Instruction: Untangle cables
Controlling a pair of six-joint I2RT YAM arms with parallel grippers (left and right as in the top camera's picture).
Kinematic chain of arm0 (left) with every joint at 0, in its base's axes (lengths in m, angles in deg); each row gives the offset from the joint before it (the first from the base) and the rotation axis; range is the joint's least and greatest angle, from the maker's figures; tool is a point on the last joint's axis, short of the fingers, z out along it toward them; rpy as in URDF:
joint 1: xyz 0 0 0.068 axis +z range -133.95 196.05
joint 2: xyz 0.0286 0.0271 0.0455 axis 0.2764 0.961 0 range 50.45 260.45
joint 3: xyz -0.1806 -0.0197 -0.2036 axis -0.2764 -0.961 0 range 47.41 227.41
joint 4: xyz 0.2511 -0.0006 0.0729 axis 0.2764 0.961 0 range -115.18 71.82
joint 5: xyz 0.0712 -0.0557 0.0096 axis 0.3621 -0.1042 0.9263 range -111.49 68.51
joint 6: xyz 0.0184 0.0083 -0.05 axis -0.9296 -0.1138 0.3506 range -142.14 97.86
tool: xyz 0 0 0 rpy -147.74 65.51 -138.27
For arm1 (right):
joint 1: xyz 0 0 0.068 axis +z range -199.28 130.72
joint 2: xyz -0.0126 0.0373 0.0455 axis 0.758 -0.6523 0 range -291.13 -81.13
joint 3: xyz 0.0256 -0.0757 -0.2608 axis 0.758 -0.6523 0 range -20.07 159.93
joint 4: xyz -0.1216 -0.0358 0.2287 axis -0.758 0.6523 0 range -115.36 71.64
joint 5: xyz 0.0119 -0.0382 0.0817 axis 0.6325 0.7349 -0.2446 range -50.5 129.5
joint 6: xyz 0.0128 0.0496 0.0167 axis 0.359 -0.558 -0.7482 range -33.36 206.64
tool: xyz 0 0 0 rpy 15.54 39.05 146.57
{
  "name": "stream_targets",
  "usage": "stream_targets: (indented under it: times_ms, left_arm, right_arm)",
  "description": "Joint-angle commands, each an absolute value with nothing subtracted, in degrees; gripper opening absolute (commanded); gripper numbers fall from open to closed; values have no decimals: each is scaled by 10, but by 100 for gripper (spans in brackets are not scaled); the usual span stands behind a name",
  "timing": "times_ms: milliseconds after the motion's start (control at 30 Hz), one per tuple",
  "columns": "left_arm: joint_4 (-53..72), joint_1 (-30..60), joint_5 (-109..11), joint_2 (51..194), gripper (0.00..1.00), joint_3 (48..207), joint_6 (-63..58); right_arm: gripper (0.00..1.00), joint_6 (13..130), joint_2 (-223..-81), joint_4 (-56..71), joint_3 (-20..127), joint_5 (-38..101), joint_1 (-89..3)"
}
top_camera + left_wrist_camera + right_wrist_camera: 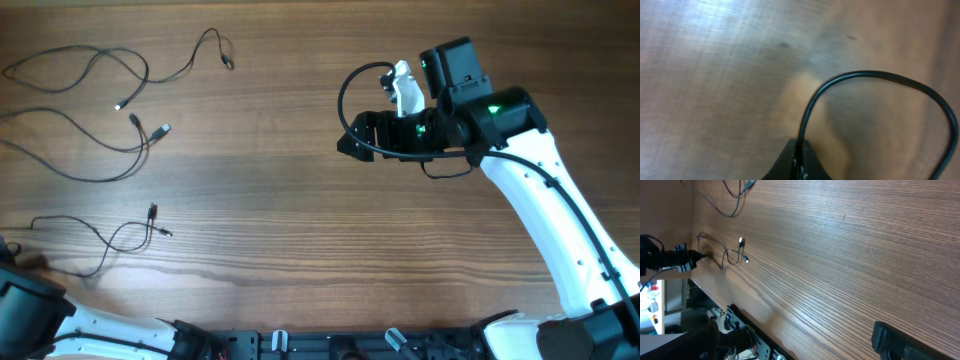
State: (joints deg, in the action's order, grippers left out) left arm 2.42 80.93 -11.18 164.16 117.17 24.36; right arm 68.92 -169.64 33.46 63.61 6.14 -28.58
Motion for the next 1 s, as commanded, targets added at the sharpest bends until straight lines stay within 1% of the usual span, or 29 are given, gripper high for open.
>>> stream_targets:
  times_ms: [0,300,367,467,567,633,667,700,733,767,833,867,900,967]
  left_arm:
    - [12,801,-204,1676,4,1158,211]
    - [-30,753,-204,1676,4,1158,211]
    - [-30,751,-203,1676,16,1158,211]
    - [-21,760,-192,1676,16,1158,211]
    - [-3,776,-154,1670,11,1158,211]
    - [7,786,-133,1660,11,1158,209]
    - [8,791,-130,1652,13,1158,201]
    - [8,796,-131,1642,21,1158,198]
    - [8,798,-131,1631,26,1158,198]
    - [8,799,-137,1618,30,1158,198]
    - [5,798,-159,1591,33,1158,199]
    - [1,796,-177,1578,41,1158,201]
    - [-2,794,-191,1568,56,1158,202]
    - [-11,783,-227,1542,98,1158,204]
  right_arm:
    - [100,697,-1702,336,635,68,-282]
    - [100,695,-1702,334,635,68,-282]
    - [100,695,-1702,334,635,68,-282]
    - [100,695,-1702,334,635,68,-282]
    - [100,695,-1702,334,635,67,-282]
    - [100,695,-1702,336,635,68,-282]
    - [100,695,-1702,337,635,68,-282]
    - [100,695,-1702,337,635,68,-282]
    - [100,696,-1702,337,635,68,-282]
    - [100,696,-1702,336,635,68,-282]
    - [100,695,-1702,336,635,68,-282]
    - [100,696,-1702,337,635,68,-282]
    - [100,696,-1702,337,635,68,-282]
    - [100,696,-1702,339,635,68,-282]
